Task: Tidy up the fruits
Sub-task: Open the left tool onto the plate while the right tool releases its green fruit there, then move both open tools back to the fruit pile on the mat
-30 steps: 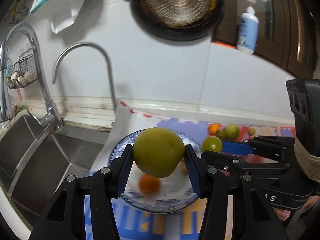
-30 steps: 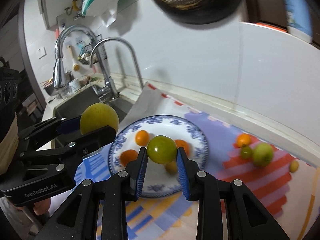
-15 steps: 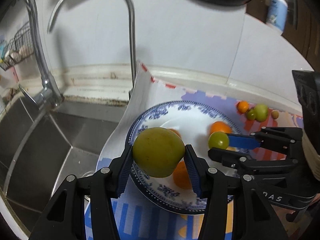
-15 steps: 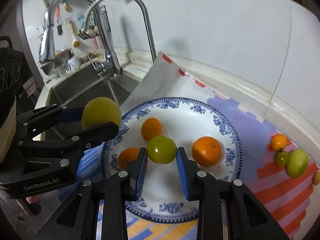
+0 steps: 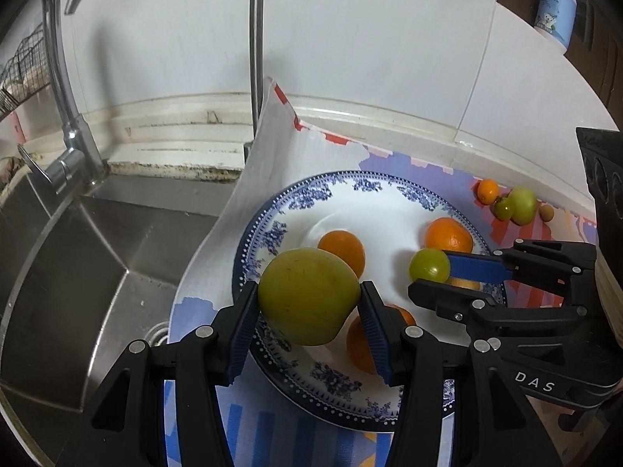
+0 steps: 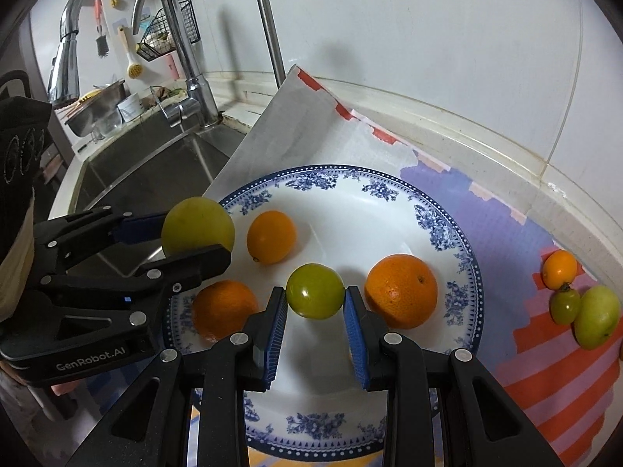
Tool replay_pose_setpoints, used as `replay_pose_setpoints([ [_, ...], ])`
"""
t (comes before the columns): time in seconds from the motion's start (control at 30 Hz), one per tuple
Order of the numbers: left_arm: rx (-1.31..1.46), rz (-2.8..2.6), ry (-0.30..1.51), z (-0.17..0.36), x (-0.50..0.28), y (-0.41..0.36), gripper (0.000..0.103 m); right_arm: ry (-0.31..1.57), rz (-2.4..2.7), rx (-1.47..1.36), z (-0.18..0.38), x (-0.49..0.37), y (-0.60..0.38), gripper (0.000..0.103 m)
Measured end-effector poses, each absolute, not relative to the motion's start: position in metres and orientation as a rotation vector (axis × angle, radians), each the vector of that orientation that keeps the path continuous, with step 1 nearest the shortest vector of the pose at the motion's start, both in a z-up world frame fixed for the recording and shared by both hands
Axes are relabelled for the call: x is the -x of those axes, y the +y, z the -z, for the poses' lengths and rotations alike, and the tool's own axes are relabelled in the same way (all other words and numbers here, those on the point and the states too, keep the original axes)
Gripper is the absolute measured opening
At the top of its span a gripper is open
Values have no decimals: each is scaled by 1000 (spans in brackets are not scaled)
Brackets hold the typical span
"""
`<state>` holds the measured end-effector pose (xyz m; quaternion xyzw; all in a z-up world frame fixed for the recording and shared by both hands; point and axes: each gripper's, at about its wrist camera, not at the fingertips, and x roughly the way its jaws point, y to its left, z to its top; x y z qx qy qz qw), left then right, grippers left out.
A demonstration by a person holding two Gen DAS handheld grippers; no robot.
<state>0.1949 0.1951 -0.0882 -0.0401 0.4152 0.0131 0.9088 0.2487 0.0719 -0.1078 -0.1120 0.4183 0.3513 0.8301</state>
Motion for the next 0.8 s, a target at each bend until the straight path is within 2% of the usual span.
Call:
replay_pose_setpoints([
  [0.4,54,-59,795,69,-181,189,52,859,-727,236,97,-241,65,35],
  [0.8,33,-91,668,19,-141,155,69,727,-663,197,49,-208,22,36],
])
